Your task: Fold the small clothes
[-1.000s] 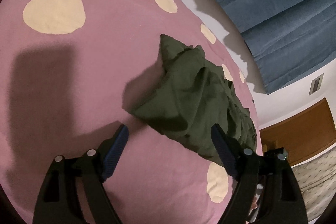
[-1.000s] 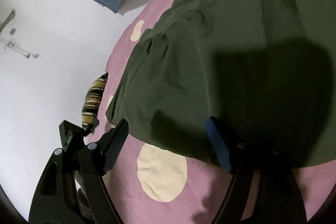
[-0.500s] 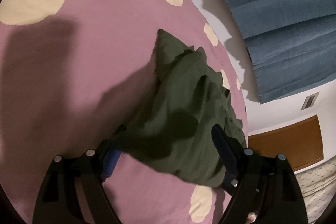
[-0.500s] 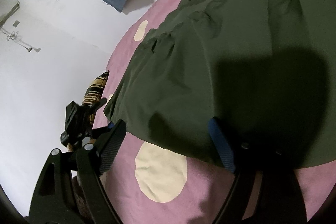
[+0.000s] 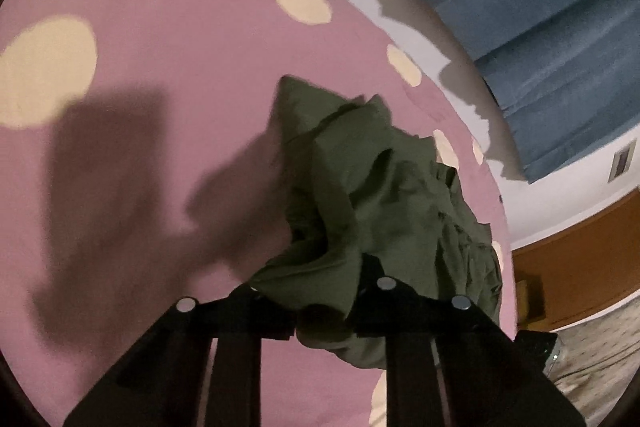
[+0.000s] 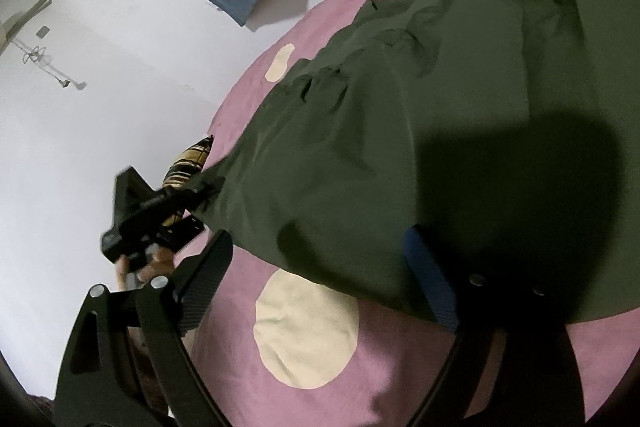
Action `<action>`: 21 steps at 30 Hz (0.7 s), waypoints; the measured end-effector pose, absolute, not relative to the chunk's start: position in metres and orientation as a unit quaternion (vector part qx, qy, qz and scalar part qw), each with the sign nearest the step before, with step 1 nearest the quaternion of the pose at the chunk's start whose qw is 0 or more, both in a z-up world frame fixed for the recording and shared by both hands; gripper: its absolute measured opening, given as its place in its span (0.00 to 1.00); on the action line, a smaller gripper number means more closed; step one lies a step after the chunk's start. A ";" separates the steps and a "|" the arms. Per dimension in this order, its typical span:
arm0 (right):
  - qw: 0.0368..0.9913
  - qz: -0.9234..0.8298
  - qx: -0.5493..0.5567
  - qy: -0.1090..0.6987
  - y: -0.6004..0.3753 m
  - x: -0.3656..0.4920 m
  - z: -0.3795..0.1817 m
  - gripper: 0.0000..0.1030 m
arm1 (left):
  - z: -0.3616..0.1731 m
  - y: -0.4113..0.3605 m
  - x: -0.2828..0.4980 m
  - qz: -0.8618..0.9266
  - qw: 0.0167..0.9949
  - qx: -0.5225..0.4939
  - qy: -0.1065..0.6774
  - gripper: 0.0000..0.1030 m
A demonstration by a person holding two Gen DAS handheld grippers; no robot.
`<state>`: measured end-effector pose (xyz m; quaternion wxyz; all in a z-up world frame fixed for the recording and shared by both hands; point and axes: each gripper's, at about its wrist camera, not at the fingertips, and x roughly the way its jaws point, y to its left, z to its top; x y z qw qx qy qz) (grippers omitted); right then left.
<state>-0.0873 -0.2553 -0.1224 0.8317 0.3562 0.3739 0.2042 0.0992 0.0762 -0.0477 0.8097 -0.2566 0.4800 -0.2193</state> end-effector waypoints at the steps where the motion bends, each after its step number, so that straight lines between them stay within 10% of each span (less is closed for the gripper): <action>1: 0.833 0.204 0.354 0.373 -0.255 -0.087 -0.123 0.86 | -0.042 0.074 0.098 -0.220 0.814 -0.251 0.475 0.17; 21: 0.848 0.208 0.321 0.366 -0.242 -0.086 -0.121 0.91 | 0.065 -0.060 0.060 -0.295 0.874 -0.068 0.381 0.16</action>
